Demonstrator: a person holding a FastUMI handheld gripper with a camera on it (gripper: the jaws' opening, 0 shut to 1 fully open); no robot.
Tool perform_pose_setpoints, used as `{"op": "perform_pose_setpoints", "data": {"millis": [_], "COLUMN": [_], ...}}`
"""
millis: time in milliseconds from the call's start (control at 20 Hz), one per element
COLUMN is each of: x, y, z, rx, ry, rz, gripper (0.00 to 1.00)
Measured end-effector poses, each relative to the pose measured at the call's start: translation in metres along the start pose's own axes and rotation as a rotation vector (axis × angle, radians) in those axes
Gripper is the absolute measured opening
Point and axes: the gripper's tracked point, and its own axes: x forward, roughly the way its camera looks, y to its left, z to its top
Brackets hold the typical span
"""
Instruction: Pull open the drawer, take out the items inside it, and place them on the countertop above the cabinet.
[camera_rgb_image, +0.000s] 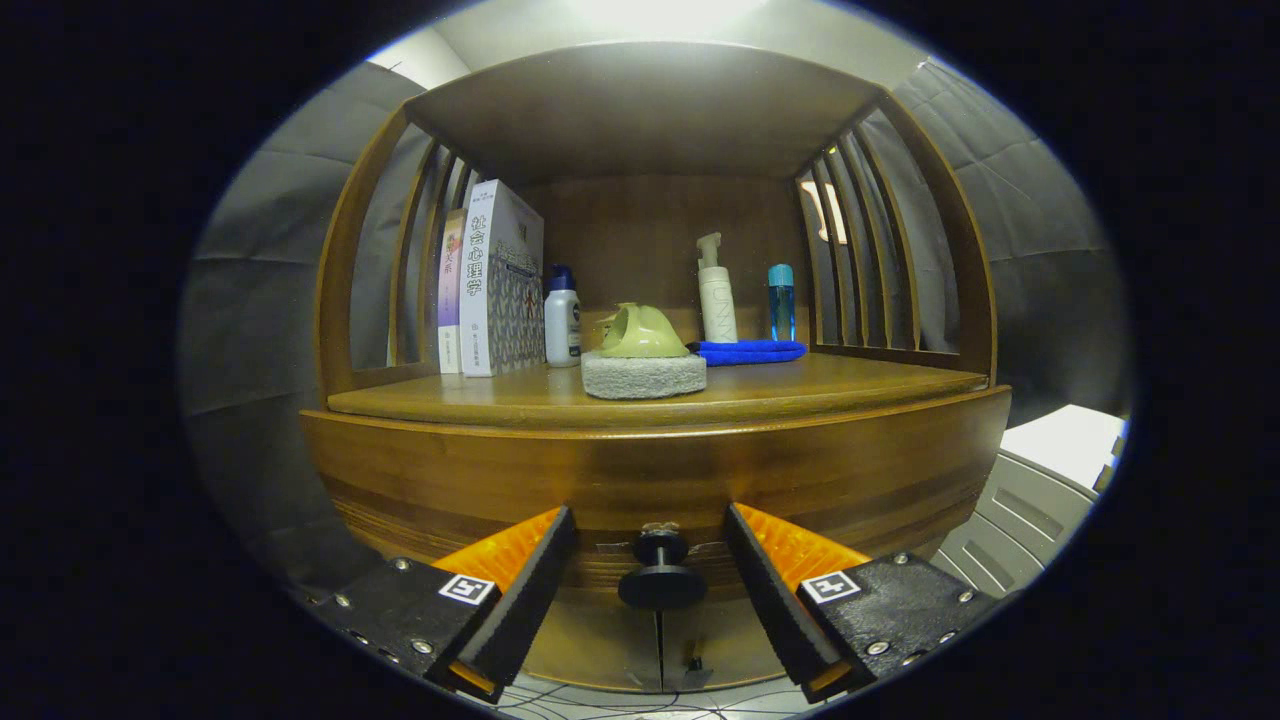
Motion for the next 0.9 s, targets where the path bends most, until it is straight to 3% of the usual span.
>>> {"op": "perform_pose_setpoints", "data": {"millis": [500, 900], "x": [0.011, -0.040], "y": [-0.003, -0.002], "z": [0.001, 0.056], "rx": [0.003, -0.015], "ry": [0.029, -0.035], "rz": [-0.022, -0.054], "gripper": [0.95, 0.95]}}
